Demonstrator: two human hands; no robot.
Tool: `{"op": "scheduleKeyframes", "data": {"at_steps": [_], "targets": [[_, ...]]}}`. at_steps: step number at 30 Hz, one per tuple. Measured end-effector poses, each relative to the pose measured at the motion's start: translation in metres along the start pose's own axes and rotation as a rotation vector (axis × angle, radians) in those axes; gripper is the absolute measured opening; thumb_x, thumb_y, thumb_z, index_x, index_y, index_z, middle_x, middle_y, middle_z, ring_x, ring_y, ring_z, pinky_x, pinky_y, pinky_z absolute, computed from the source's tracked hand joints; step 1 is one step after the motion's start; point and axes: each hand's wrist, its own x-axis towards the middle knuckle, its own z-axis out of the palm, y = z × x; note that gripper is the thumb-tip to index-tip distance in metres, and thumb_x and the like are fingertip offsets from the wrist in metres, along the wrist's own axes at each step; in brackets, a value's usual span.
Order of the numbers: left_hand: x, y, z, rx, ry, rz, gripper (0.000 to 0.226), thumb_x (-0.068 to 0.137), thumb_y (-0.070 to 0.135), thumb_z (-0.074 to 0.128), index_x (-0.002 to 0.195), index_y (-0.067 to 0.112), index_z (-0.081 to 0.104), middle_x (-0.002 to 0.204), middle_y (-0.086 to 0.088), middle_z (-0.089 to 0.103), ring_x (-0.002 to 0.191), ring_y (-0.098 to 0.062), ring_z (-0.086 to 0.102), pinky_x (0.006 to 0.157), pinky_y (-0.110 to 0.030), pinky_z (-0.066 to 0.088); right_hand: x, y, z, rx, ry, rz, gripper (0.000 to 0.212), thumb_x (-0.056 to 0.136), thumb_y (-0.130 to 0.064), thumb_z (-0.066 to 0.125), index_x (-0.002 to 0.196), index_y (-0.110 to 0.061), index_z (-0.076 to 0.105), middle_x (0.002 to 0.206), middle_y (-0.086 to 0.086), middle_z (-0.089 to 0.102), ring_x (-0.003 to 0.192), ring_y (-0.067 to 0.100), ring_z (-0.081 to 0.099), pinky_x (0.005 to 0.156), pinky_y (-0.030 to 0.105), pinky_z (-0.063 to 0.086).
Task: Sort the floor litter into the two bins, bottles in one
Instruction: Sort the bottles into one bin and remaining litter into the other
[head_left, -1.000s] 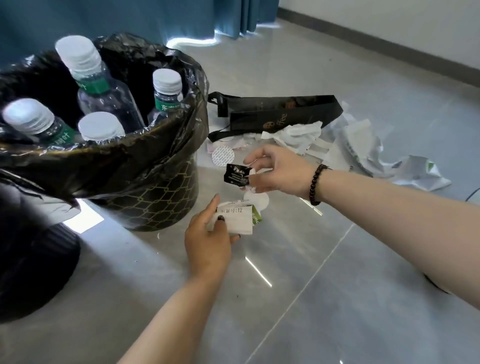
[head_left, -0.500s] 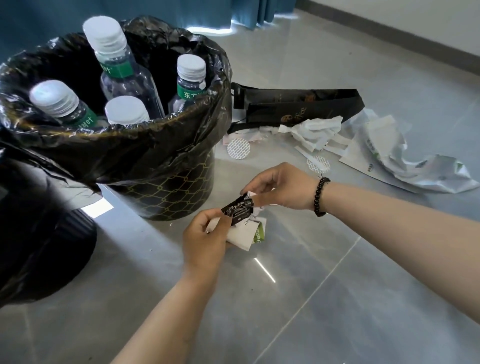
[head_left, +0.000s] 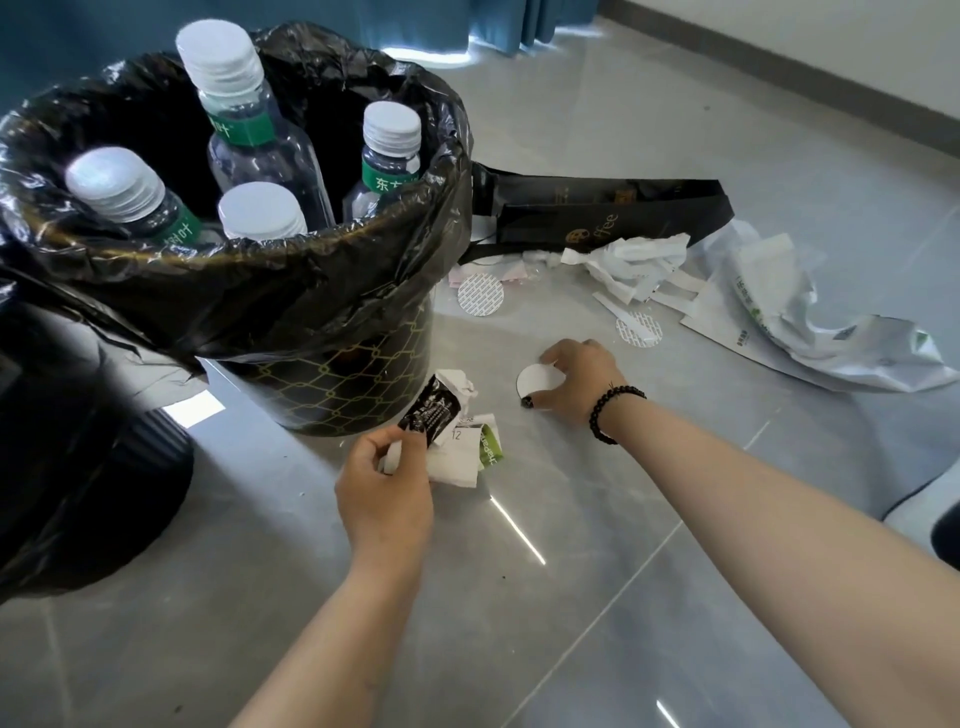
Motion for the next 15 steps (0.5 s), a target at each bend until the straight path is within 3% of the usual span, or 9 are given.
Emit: {"op": "scheduleKeyframes", "data": {"at_steps": [3, 5, 7, 9, 10, 12, 15], "targets": [[0.000, 0.006, -0.001, 0.060, 0.051, 0.073, 0.012, 0.086, 0.020, 0.064, 0.083, 0.032, 0.062, 0.095, 0.006, 0.065, 0.090, -0.015, 0.064, 0.080, -0.036, 0.055, 0.000, -0.008, -0.009, 0.089, 0.016, 0.001, 0.043, 0.069, -0.018, 0.082, 0.106, -0.017, 0.061, 0.107, 0.002, 0.049, 0.097, 0.020, 0.051, 0.078, 0.027, 0.043], [-0.003, 0.011, -0.002, 0.095, 0.062, 0.160, 0.014, 0.087, 0.017, 0.064, 0.088, 0.031, 0.060, 0.093, 0.009, 0.065, 0.087, -0.008, 0.063, 0.070, -0.020, 0.050, -0.006, -0.019, -0.018, 0.212, 0.029, -0.035, 0.024, 0.073, -0.010, 0.078, 0.093, -0.015, 0.065, 0.088, -0.002, 0.056, 0.086, 0.017, 0.055, 0.070, 0.025, 0.046], [-0.005, 0.014, -0.003, 0.074, 0.033, 0.273, 0.020, 0.087, 0.011, 0.064, 0.096, 0.028, 0.057, 0.093, 0.014, 0.063, 0.081, 0.001, 0.062, 0.062, -0.009, 0.045, -0.015, -0.033, -0.032, 0.559, -0.021, -0.053, 0.014, 0.078, -0.004, 0.073, 0.086, -0.013, 0.066, 0.079, -0.001, 0.060, 0.082, 0.018, 0.059, 0.070, 0.028, 0.054], [-0.006, 0.016, -0.004, 0.082, -0.004, 0.382, 0.030, 0.087, 0.008, 0.064, 0.096, 0.035, 0.056, 0.093, 0.018, 0.063, 0.083, 0.000, 0.062, 0.069, -0.013, 0.048, -0.025, -0.049, -0.044, 0.992, -0.175, -0.050, 0.012, 0.082, 0.002, 0.066, 0.086, -0.009, 0.064, 0.084, 0.005, 0.066, 0.081, 0.020, 0.066, 0.066, 0.029, 0.057], [-0.005, 0.016, -0.003, 0.117, -0.020, 0.429, 0.035, 0.087, 0.007, 0.064, 0.094, 0.041, 0.056, 0.095, 0.018, 0.063, 0.088, -0.003, 0.062, 0.074, -0.019, 0.048, -0.030, -0.055, -0.048, 1.092, -0.239, -0.076, 0.012, 0.083, 0.003, 0.064, 0.086, -0.009, 0.063, 0.085, 0.006, 0.068, 0.079, 0.019, 0.067, 0.064, 0.028, 0.057], [-0.003, 0.019, 0.001, 0.179, -0.036, 0.489, 0.042, 0.087, 0.006, 0.062, 0.091, 0.047, 0.058, 0.102, 0.014, 0.062, 0.096, -0.005, 0.060, 0.081, -0.020, 0.048, -0.036, -0.065, -0.046, 1.006, -0.283, -0.171, 0.013, 0.081, 0.003, 0.066, 0.083, -0.009, 0.065, 0.083, 0.005, 0.069, 0.076, 0.015, 0.068, 0.063, 0.027, 0.057], [-0.006, 0.022, 0.005, 0.101, -0.034, 0.371, 0.040, 0.088, 0.005, 0.060, 0.088, 0.044, 0.066, 0.107, 0.010, 0.064, 0.099, -0.006, 0.061, 0.074, -0.009, 0.047, -0.042, -0.069, -0.023, 0.789, -0.248, -0.242, 0.012, 0.076, -0.001, 0.073, 0.080, -0.011, 0.067, 0.074, 0.001, 0.070, 0.066, 0.007, 0.066, 0.062, 0.020, 0.054]]}}
